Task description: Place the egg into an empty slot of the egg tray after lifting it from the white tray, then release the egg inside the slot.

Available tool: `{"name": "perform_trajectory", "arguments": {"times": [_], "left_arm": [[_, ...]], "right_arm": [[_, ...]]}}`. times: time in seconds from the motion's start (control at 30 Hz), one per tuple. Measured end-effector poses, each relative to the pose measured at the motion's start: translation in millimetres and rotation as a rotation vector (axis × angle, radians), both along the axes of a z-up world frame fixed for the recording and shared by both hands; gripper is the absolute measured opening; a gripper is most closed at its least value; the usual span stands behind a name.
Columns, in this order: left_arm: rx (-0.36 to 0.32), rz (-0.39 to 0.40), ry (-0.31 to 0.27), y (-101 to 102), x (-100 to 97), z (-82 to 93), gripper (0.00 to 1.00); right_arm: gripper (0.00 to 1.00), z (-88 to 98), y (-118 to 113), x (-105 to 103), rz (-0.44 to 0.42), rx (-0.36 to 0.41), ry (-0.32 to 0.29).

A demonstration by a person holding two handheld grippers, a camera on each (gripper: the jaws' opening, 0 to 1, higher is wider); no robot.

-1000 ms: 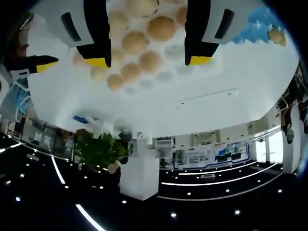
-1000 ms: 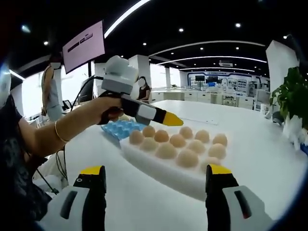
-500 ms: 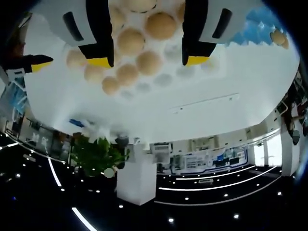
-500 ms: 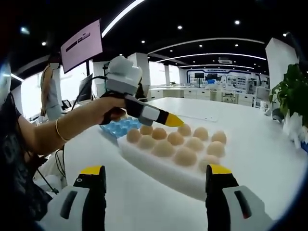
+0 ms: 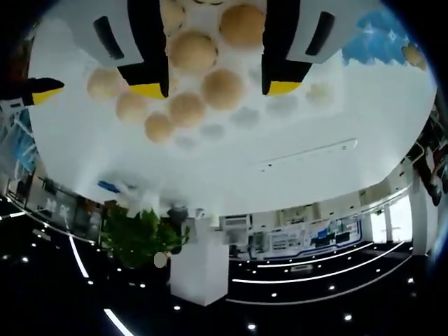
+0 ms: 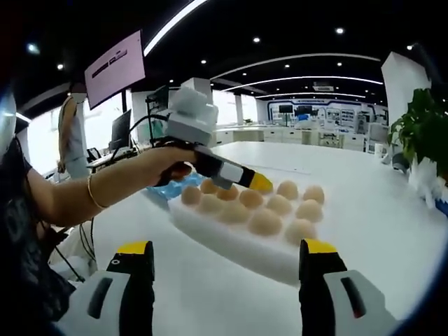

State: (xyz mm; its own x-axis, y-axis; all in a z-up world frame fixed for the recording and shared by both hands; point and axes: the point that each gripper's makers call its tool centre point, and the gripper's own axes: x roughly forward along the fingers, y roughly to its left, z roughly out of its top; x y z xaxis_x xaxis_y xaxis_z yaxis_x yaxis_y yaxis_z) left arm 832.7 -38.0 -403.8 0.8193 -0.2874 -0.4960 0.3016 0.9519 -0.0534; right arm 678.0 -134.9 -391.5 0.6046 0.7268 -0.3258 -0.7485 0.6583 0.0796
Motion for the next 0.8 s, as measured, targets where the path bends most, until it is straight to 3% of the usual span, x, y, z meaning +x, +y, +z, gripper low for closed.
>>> {"name": "perform_trajectory", "arguments": {"times": [0.4,0.5,0.7,0.8], "left_arm": [[0.023,0.031,0.016,1,6.7,-14.1,0.51],[-0.026,0.045,0.027,-1,8.0,-15.8,0.51],[-0.007,0.075,0.005,2,7.6,-11.6,0.48],[-0.017,0.123,-0.037,7,10.1,-8.3,0.45]], "right_arm": [[0.89,-3.7,-4,-2,-0.012,0.007,0.011],[0.89,-4.8,-6,-3,-0.018,0.017,0.017],[0.88,-9.6,-11,-6,-0.028,0.018,0.035],[0.88,-10.8,-12,-5,-0.032,0.020,0.039]]}}
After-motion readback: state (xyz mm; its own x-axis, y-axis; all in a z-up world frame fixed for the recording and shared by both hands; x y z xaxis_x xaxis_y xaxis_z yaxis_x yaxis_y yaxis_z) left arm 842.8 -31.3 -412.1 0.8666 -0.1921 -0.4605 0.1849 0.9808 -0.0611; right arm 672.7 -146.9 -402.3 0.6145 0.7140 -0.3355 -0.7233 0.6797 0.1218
